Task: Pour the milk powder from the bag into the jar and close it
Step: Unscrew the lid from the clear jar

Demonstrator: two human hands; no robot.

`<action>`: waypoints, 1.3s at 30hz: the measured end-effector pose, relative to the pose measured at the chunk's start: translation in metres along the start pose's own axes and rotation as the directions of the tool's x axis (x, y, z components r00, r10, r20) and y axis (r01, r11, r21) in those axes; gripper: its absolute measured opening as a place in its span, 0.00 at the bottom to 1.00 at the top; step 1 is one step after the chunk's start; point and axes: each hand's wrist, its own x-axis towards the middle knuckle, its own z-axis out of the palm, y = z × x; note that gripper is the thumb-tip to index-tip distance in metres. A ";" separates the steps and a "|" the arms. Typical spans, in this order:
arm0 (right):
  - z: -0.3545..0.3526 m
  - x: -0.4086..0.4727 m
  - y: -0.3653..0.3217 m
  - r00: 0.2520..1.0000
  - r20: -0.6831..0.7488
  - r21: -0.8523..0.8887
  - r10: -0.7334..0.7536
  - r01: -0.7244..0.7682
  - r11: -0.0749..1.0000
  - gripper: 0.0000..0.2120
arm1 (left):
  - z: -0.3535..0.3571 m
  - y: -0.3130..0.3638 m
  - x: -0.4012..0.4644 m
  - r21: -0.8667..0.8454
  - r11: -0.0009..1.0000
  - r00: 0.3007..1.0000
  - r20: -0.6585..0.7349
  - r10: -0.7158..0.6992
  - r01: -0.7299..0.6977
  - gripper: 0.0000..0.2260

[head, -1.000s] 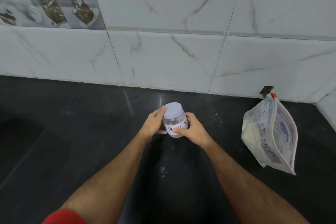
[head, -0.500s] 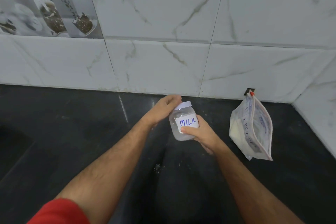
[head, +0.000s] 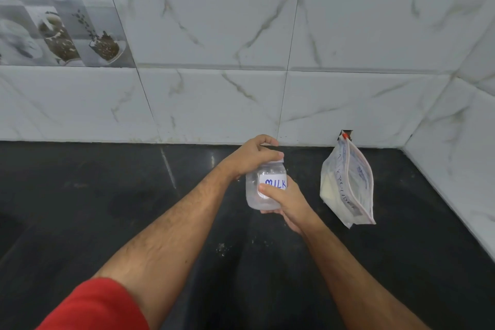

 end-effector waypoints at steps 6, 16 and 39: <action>0.000 0.006 -0.012 0.964 -0.242 -0.360 -0.113 0.019 0.933 0.33 | 0.016 0.004 0.005 0.061 0.998 0.981 -0.193 0.029 -0.017 0.13; -0.002 0.006 -0.022 0.989 -0.057 -0.310 -0.136 0.112 0.944 0.29 | 0.001 0.015 0.002 0.038 0.999 0.990 -0.136 0.038 -0.033 0.17; -0.005 0.005 0.001 0.976 -0.103 -0.493 -0.194 0.120 0.862 0.39 | -0.013 -0.011 -0.021 -0.053 0.998 0.999 0.015 0.031 -0.030 0.24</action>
